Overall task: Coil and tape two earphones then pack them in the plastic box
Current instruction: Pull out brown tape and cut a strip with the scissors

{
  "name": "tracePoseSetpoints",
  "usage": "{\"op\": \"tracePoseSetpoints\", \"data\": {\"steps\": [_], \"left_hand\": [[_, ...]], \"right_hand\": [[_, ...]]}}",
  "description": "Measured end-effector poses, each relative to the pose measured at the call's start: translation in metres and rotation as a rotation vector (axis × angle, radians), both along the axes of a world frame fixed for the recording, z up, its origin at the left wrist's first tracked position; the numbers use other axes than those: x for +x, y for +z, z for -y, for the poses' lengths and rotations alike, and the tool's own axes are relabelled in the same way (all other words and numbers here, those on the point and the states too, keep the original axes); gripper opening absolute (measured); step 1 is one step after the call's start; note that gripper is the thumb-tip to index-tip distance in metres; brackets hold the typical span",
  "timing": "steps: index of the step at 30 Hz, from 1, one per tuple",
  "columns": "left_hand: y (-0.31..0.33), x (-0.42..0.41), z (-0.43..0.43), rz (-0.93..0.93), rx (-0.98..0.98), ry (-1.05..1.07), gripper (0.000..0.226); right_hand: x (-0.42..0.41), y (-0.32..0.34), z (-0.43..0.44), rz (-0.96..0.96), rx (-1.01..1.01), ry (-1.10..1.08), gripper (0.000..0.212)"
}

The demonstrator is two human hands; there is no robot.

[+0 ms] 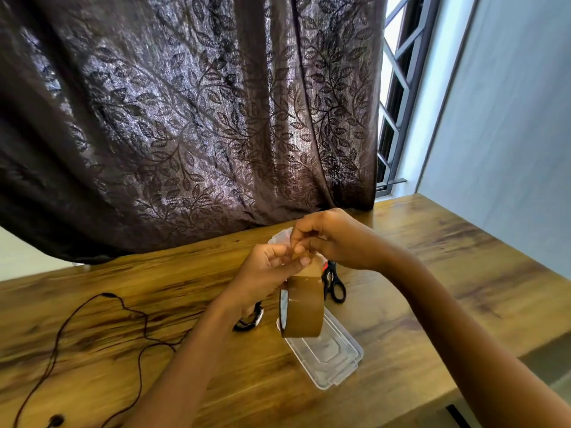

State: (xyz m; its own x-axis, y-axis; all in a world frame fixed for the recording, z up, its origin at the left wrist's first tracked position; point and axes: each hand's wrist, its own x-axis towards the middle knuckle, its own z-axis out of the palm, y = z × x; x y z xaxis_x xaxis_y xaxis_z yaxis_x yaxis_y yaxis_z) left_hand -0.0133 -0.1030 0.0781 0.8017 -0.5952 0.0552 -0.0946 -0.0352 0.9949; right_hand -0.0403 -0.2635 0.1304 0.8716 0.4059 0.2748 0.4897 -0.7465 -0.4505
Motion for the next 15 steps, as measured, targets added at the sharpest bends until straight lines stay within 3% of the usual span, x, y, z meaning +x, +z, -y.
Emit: {"op": "tracePoseSetpoints", "data": {"steps": [3,6,8,11,15], "left_hand": [[-0.003,-0.003,0.002,-0.026,0.004,0.053,0.009],[-0.011,-0.004,0.003,-0.06,-0.008,0.145,0.012],[-0.016,-0.005,0.004,-0.087,-0.003,0.204,0.017],[-0.018,-0.005,0.004,-0.086,-0.011,0.286,0.013],[-0.016,-0.003,0.003,-0.073,-0.022,0.361,0.006]], "right_hand": [[0.001,-0.006,0.006,-0.18,0.167,0.013,0.008],[0.005,-0.009,0.013,-0.378,0.498,-0.021,0.024],[0.009,-0.012,0.016,-0.405,0.598,-0.099,0.031],[0.016,-0.031,0.021,-0.379,0.678,-0.283,0.026],[0.033,-0.095,0.032,-0.36,0.597,-0.724,0.017]]}}
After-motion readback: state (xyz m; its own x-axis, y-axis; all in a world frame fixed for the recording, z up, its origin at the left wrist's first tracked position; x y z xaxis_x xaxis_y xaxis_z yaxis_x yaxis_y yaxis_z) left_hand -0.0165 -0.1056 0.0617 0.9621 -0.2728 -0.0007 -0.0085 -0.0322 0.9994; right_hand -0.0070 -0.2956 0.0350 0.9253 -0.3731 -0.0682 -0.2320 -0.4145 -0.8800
